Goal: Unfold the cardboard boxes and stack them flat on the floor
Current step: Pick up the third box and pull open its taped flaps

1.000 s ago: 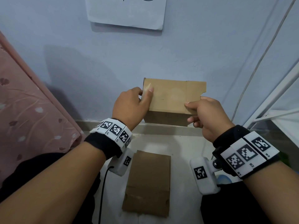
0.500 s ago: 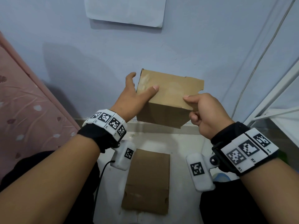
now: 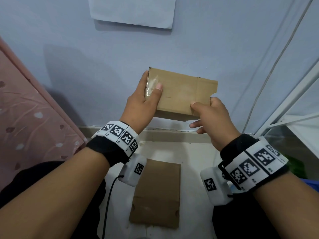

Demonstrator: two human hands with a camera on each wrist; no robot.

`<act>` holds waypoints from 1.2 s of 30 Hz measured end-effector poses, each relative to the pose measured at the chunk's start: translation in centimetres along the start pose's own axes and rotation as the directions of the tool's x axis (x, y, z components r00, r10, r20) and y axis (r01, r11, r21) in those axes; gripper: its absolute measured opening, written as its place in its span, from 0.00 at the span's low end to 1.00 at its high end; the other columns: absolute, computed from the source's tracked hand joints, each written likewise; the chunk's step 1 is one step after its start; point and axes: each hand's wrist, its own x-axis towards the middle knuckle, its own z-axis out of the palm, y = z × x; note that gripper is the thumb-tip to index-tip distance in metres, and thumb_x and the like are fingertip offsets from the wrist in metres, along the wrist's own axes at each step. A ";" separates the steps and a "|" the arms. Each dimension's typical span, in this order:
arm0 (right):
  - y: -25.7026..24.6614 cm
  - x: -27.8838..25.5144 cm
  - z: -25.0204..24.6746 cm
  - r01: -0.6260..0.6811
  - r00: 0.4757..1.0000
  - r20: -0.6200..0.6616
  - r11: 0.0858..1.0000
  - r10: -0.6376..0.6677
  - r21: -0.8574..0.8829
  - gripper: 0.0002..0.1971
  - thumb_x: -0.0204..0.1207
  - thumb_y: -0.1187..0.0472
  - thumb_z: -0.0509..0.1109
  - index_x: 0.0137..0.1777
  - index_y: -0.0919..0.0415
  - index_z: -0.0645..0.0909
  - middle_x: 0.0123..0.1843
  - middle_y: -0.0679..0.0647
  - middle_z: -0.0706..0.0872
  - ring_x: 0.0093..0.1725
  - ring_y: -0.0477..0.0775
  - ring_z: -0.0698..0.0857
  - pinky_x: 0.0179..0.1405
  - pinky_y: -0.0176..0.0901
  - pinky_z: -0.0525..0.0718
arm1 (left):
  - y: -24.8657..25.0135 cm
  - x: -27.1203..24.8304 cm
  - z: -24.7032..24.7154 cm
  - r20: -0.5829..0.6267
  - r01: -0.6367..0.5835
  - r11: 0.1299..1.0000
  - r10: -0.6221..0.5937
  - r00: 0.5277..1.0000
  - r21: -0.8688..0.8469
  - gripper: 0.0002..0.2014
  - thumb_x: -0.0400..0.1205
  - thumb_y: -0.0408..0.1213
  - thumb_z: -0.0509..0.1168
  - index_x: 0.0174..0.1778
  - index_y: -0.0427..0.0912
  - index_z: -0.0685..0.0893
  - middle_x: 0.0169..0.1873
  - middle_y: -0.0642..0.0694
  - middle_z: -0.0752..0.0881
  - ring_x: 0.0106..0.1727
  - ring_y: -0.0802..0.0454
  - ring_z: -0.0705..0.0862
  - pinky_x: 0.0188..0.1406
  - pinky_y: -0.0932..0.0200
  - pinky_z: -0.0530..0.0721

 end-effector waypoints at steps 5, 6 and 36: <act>0.8 0.3 0.9 0.144 0.980 -0.061 0.880 -0.192 -0.452 0.42 0.76 0.43 0.73 0.83 0.61 0.58 0.77 0.54 0.64 0.73 0.60 0.72 0.65 0.52 0.77 | 0.0 -0.2 0.4 -0.047 0.005 0.993 0.001 0.999 0.118 0.33 0.88 0.60 0.57 0.89 0.61 0.55 0.77 0.54 0.77 0.68 0.59 0.77 0.69 0.61 0.74; 0.9 0.4 1.2 0.158 0.973 -0.059 0.836 -0.222 -0.526 0.47 0.73 0.40 0.75 0.83 0.63 0.57 0.82 0.57 0.59 0.80 0.62 0.63 0.71 0.54 0.74 | 0.1 -0.3 0.4 -0.054 0.009 0.990 -0.001 0.999 0.143 0.33 0.89 0.59 0.56 0.89 0.59 0.55 0.77 0.53 0.77 0.68 0.59 0.76 0.66 0.64 0.71; 1.7 -0.7 3.5 0.477 0.834 0.239 0.430 -0.498 -0.767 0.65 0.50 0.21 0.54 0.85 0.63 0.59 0.69 0.55 0.77 0.67 0.60 0.76 0.69 0.54 0.70 | -1.4 -1.5 1.7 0.324 -0.052 0.973 -0.024 0.946 0.223 0.26 0.88 0.62 0.49 0.84 0.64 0.68 0.67 0.50 0.87 0.66 0.50 0.85 0.69 0.47 0.83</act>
